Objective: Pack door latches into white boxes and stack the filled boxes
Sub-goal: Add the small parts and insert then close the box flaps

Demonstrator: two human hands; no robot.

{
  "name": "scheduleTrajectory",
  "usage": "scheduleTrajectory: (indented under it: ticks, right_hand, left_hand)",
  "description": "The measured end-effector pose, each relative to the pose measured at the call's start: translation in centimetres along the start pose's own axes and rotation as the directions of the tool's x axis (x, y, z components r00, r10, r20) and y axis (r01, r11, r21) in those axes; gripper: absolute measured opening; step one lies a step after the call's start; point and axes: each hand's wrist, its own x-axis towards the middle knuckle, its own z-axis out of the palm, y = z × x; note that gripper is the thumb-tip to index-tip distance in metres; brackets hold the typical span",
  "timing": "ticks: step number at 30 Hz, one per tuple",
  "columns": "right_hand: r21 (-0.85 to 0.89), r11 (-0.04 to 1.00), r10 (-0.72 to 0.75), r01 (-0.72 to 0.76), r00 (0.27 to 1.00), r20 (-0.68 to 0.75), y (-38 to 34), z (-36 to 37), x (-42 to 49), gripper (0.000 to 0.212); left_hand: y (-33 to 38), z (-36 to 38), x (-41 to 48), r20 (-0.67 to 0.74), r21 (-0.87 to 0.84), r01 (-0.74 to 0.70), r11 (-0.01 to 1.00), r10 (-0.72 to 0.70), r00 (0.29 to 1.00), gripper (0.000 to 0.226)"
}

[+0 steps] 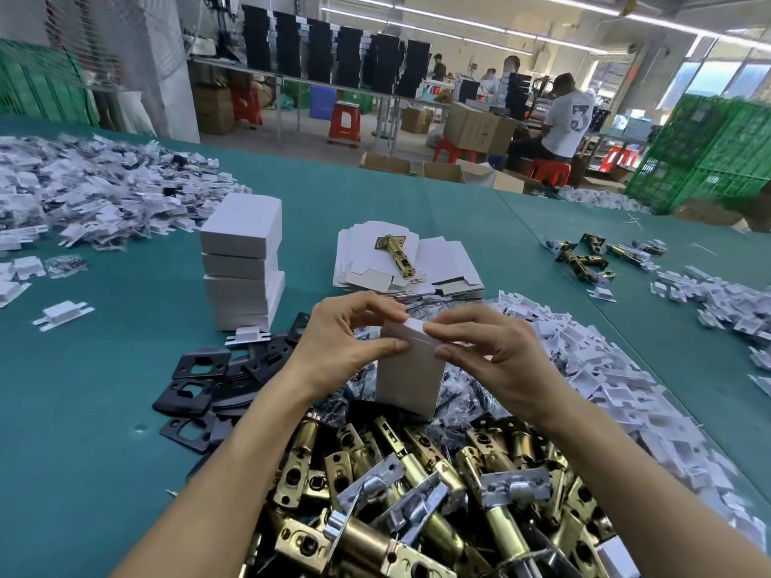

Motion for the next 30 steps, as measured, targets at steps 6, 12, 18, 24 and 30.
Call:
scheduleTrajectory:
  ticks: [6, 12, 18, 24, 30]
  right_hand:
    - [-0.073, 0.996, -0.046, 0.05, 0.998, 0.048, 0.1, -0.4, 0.1, 0.032]
    - [-0.192, 0.981, -0.024, 0.041, 0.995, 0.092, -0.1, -0.5, 0.0, 0.037]
    - [-0.114, 0.991, 0.09, -0.076, 0.989, 0.119, 0.0, -0.2, -0.2, 0.034]
    - [0.177, 0.949, 0.272, -0.262, 0.962, -0.034, -0.2, 0.8, -0.2, 0.027]
    - [0.743, 0.556, 0.656, -0.372, 0.745, -0.118, -1.5, 0.2, 2.0, 0.024]
  left_hand:
    - [-0.2, 0.1, -0.1, -0.009, 0.027, 0.001, 1.0, -0.001, 1.0, 0.028]
    - [-0.3, 0.0, -0.2, -0.011, 0.092, -0.01, 0.996, 0.011, 1.0, 0.026]
    - [-0.4, 0.2, 0.0, 0.012, 0.053, 0.074, 0.996, -0.075, 0.997, 0.023]
    - [-0.6, 0.2, 0.1, 0.039, 0.028, 0.193, 0.981, -0.194, 0.98, 0.033]
    - [1.1, 0.5, 0.2, 0.074, -0.058, 0.374, 0.925, -0.37, 0.926, 0.049]
